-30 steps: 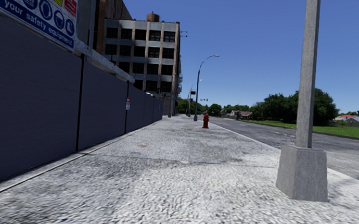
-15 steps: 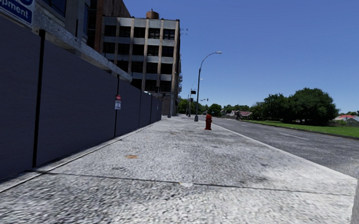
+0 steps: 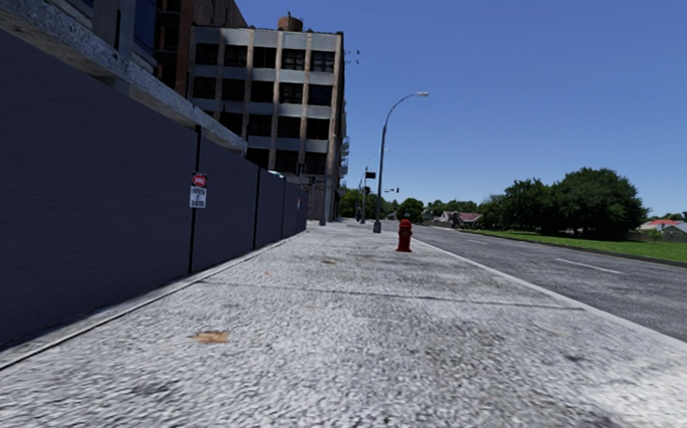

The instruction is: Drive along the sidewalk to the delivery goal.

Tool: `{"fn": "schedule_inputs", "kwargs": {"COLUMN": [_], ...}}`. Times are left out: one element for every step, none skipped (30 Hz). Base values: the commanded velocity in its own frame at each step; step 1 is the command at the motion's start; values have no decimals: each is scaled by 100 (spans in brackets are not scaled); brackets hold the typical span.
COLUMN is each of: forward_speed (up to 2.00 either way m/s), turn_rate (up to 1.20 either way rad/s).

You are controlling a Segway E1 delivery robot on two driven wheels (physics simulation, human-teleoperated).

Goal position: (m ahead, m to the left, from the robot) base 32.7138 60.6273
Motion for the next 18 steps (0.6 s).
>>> {"fn": "schedule_inputs", "kwargs": {"forward_speed": [200,200,200,200,200,200,200,200,200,200,200,200,200,200,200,200,200,200], "turn_rate": [0,0,0,0,0,0,0,0,0,0,0,0,0,0,0,0,0,0]}}
